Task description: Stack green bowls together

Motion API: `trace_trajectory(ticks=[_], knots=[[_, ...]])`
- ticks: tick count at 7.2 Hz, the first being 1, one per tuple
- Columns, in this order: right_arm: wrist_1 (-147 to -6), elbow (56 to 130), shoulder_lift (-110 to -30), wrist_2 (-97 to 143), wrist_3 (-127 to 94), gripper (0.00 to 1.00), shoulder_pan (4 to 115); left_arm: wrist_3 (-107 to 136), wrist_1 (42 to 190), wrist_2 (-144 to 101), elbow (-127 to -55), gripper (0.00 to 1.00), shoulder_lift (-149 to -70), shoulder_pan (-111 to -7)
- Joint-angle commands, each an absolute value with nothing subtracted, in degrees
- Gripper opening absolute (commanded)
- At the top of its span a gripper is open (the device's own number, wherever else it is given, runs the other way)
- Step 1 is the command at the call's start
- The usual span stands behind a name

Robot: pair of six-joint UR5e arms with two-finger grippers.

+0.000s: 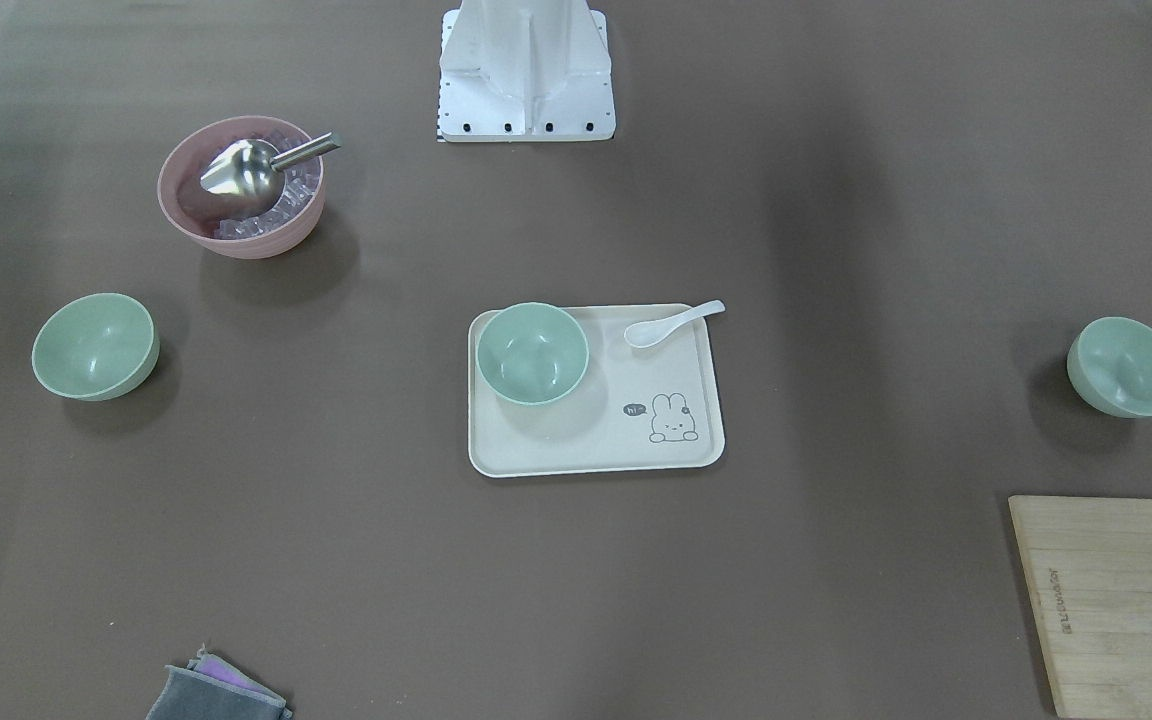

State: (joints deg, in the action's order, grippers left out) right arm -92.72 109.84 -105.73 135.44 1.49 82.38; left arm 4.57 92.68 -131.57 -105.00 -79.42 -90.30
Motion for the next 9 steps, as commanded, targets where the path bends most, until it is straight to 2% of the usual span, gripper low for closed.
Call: trace_trajectory(ticks=[1, 4, 6, 8, 9], knots=[[-92.7, 109.9, -105.7, 135.8, 1.5, 1.0, 82.4, 4.7, 92.4, -131.6, -105.6, 0.98, -79.4, -90.3], [-91.7, 110.0, -105.6, 135.8, 1.4, 1.0, 82.4, 4.6, 92.6, -131.2, -105.3, 0.98, -79.9, -90.1], [-83.3, 109.4, -105.9, 136.0, 1.1, 1.0, 82.4, 4.6, 94.7, -131.6, -105.9, 0.98, -81.3, -90.2], [-74.8, 110.4, -104.8, 136.2, 0.4, 1.0, 82.4, 5.4, 111.0, -130.4, -102.7, 0.98, -82.3, -90.1], [-70.1, 110.4, -103.7, 135.8, -0.4, 1.0, 82.4, 5.1, 112.2, -131.0, -100.0, 0.98, -83.2, -90.1]])
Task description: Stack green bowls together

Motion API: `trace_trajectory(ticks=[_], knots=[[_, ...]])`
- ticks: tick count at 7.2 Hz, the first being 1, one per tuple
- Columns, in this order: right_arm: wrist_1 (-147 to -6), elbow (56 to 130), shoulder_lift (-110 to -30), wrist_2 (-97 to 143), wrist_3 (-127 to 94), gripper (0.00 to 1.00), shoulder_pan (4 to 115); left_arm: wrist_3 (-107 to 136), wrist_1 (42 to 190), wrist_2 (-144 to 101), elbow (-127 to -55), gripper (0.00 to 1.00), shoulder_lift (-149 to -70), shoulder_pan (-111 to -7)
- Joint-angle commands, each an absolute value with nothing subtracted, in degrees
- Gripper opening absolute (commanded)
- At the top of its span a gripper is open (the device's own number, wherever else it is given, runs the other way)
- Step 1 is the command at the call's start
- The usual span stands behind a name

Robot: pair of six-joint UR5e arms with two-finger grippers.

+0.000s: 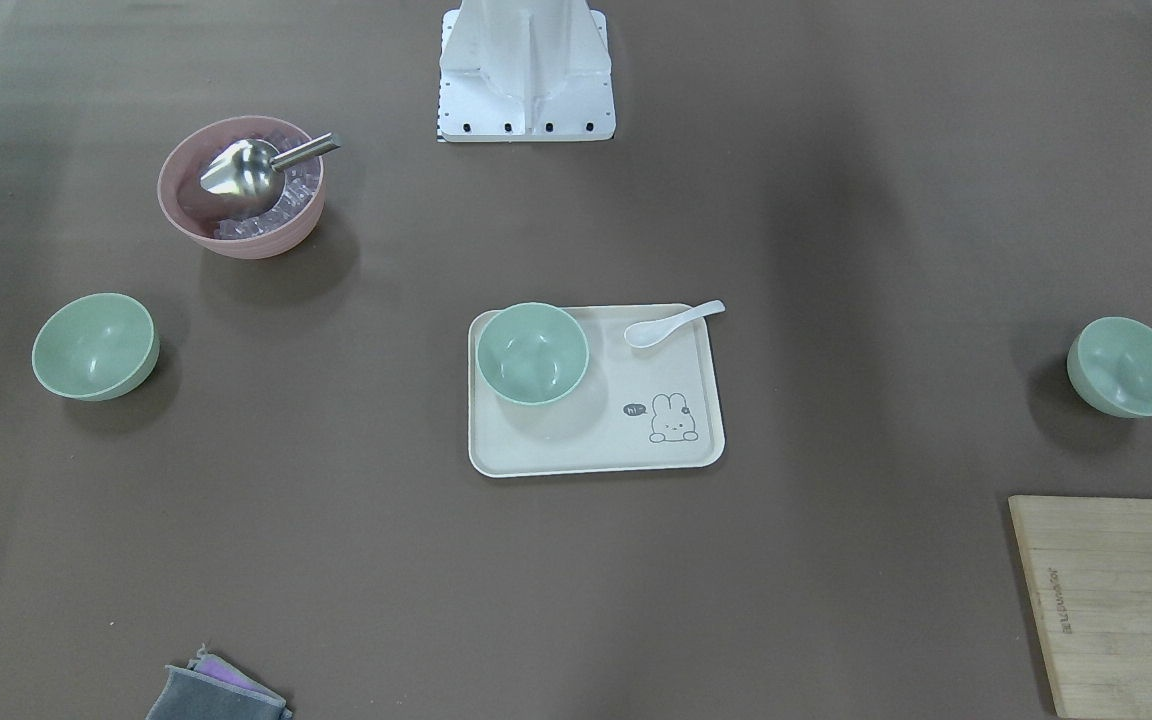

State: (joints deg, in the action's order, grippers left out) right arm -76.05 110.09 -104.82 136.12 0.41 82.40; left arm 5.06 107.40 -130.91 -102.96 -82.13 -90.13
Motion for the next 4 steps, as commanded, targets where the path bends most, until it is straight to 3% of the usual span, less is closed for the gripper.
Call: trace_trajectory(ticks=[1, 4], knots=[[-70.4, 109.7, -101.9, 136.2, -1.0, 1.0, 81.5, 5.2, 112.6, -131.0, -100.2, 0.98, -83.4, -90.1], [-69.7, 109.5, -97.5, 135.2, -13.4, 1.0, 76.4, 6.2, 115.8, -132.2, -96.7, 0.98, -84.8, -88.2]])
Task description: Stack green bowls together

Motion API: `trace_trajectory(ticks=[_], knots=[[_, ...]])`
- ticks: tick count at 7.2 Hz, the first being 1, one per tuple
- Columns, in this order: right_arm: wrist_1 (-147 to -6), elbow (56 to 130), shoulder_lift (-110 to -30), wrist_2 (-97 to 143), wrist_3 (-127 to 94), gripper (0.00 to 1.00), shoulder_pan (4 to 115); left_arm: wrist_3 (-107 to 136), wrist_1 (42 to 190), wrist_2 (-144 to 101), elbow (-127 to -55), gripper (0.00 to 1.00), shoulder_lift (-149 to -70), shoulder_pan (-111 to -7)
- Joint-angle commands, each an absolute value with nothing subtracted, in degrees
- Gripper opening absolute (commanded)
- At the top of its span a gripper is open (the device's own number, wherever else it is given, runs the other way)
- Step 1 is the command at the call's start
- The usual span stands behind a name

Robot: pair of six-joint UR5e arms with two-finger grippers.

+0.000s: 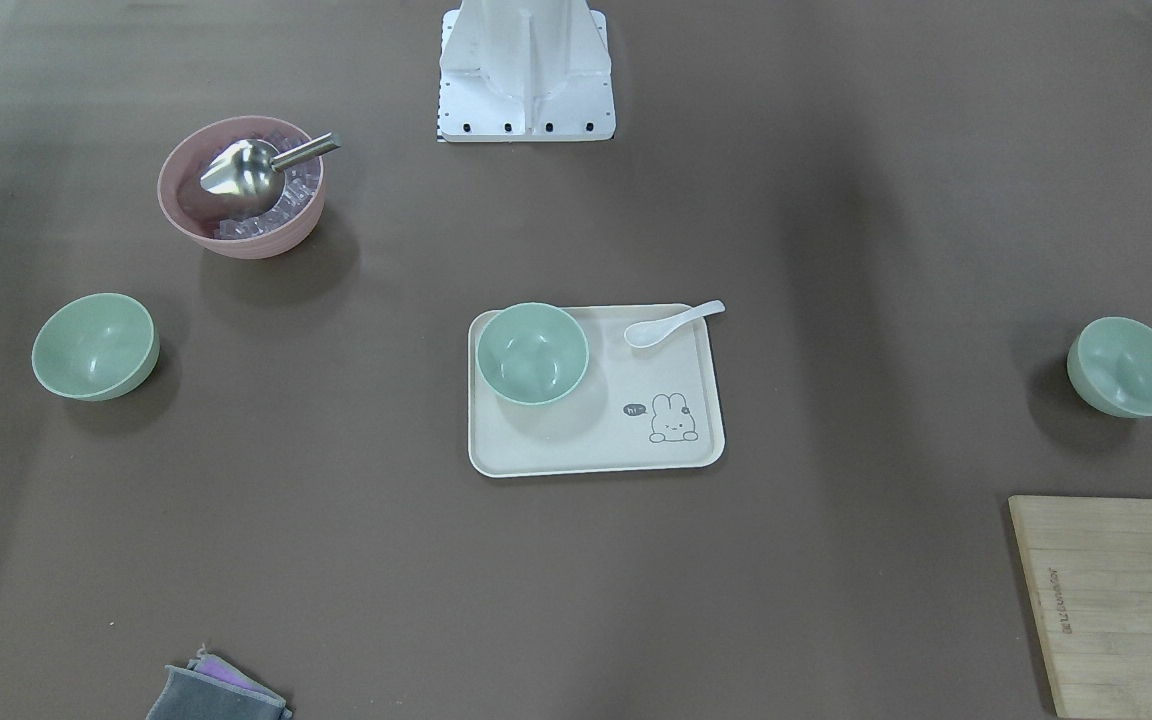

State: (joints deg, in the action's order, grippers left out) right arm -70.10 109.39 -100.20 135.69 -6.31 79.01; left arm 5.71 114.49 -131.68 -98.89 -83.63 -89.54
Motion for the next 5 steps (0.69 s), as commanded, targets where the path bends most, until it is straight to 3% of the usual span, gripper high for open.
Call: trace_trajectory(ticks=[1, 4, 5], knots=[[-69.7, 109.4, -95.8, 132.6, -18.8, 1.0, 73.2, 6.2, 115.8, -132.1, -91.7, 0.97, -86.8, -87.1], [-69.7, 109.3, -93.7, 124.6, -28.7, 1.0, 67.1, 6.7, 122.8, -132.0, -75.9, 0.98, -92.4, -83.9], [-69.6, 109.3, -93.7, 124.6, -28.7, 1.0, 67.1, 8.3, 123.0, -132.0, -74.9, 0.98, -92.9, -82.2]])
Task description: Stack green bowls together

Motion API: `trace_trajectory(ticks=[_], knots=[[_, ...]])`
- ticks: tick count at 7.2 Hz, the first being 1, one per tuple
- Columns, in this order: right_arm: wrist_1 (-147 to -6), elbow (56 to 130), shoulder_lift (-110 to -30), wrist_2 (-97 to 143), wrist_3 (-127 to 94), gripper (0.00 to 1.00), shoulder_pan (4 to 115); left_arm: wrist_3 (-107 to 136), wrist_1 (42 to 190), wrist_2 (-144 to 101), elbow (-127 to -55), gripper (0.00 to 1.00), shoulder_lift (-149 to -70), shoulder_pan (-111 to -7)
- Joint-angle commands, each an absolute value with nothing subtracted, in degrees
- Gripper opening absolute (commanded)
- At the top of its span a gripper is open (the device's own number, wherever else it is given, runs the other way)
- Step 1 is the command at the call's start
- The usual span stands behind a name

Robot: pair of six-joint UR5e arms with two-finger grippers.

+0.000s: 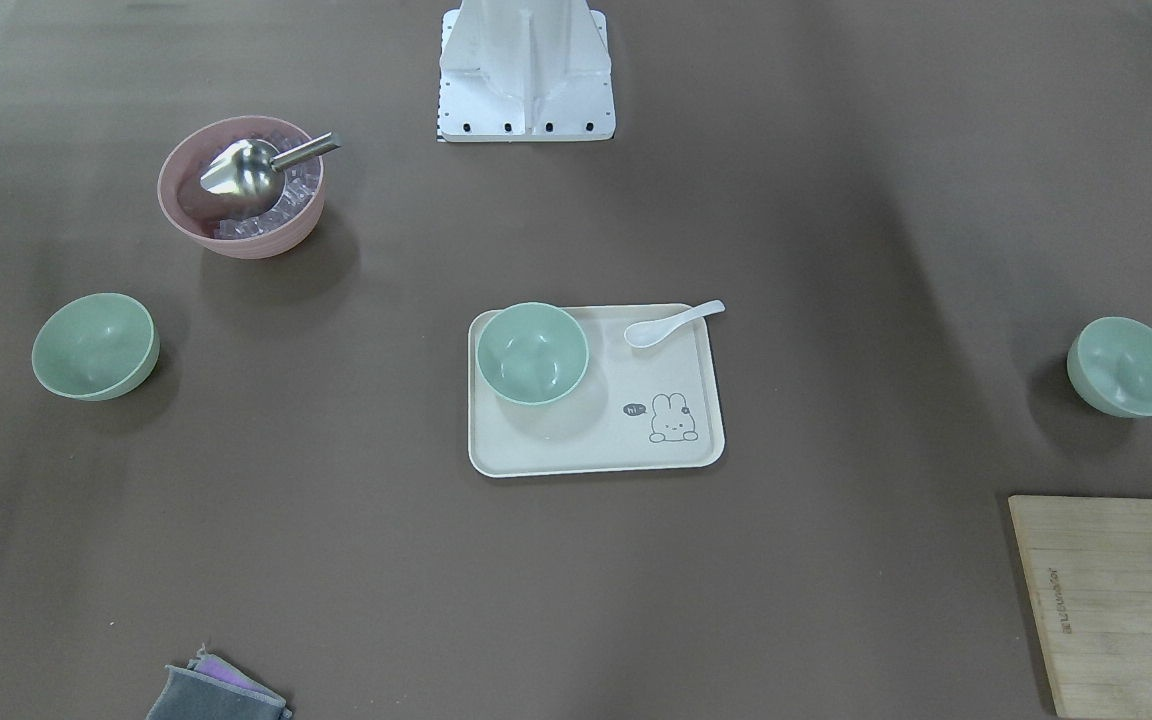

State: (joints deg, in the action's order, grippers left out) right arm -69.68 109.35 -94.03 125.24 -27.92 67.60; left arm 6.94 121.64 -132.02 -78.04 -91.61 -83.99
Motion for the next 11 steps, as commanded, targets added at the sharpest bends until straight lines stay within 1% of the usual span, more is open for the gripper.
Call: trace_trajectory(ticks=[1, 3, 4, 5, 7, 10, 11], knots=[[-69.6, 109.4, -93.7, 124.6, -28.7, 1.0, 67.0, 9.5, 124.3, -131.9, -73.4, 0.98, -93.2, -80.4], [-69.5, 109.4, -93.8, 123.9, -28.4, 1.0, 67.0, 12.9, 132.2, -131.3, -66.5, 0.97, -94.9, -77.2], [-69.5, 109.5, -93.8, 123.8, -28.4, 1.0, 67.0, 13.2, 132.5, -131.2, -66.1, 0.93, -94.9, -76.7], [-69.5, 109.5, -93.9, 123.7, -28.2, 1.0, 67.0, 13.2, 132.5, -131.4, -66.0, 0.82, -94.9, -76.6], [-69.5, 109.7, -94.0, 123.4, -28.2, 1.0, 67.0, 13.2, 132.5, -131.8, -65.6, 0.64, -94.9, -76.5], [-69.5, 109.8, -94.0, 123.4, -28.1, 1.0, 67.0, 13.2, 132.5, -133.2, -65.5, 0.47, -94.9, -76.3], [-69.5, 109.8, -94.0, 123.4, -28.1, 1.0, 67.0, 13.1, 132.5, -133.3, -65.5, 0.46, -94.9, -76.0]])
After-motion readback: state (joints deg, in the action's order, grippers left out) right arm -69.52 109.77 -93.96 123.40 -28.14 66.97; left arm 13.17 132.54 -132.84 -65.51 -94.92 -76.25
